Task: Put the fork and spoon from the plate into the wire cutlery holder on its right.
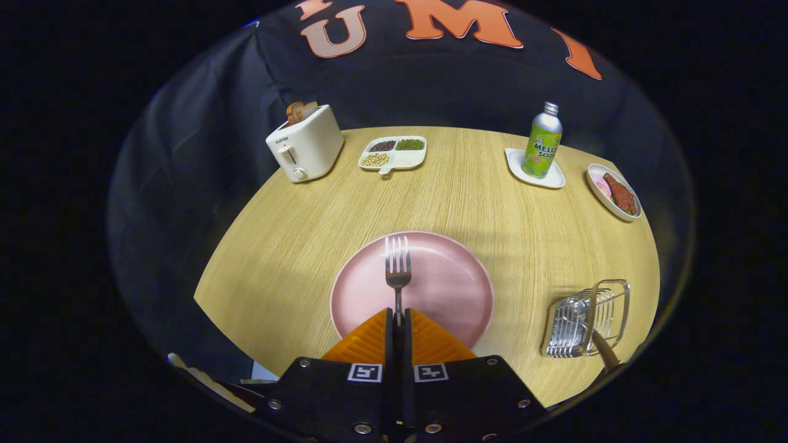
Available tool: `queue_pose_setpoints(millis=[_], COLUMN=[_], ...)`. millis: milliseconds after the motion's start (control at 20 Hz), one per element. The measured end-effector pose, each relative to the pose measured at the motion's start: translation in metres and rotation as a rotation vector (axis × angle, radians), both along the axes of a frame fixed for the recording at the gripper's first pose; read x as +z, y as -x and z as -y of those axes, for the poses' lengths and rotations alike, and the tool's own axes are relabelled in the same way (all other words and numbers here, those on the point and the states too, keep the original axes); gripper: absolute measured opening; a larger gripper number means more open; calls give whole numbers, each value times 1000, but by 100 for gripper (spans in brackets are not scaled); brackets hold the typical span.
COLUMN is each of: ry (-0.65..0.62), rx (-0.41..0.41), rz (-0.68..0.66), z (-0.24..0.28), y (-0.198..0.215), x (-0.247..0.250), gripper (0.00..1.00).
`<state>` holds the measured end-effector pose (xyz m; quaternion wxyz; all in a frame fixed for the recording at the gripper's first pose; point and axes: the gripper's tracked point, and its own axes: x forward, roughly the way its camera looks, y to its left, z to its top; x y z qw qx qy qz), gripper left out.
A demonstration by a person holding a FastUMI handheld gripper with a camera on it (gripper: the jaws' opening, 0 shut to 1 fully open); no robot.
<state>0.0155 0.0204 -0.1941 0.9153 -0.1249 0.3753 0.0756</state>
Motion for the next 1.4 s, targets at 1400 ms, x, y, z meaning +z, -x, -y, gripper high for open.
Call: queue_pose_setpoints(millis=[1400], ry=[211], rx=[-203], rz=[-190], z=[204], y=[70], x=[91], gripper=[4])
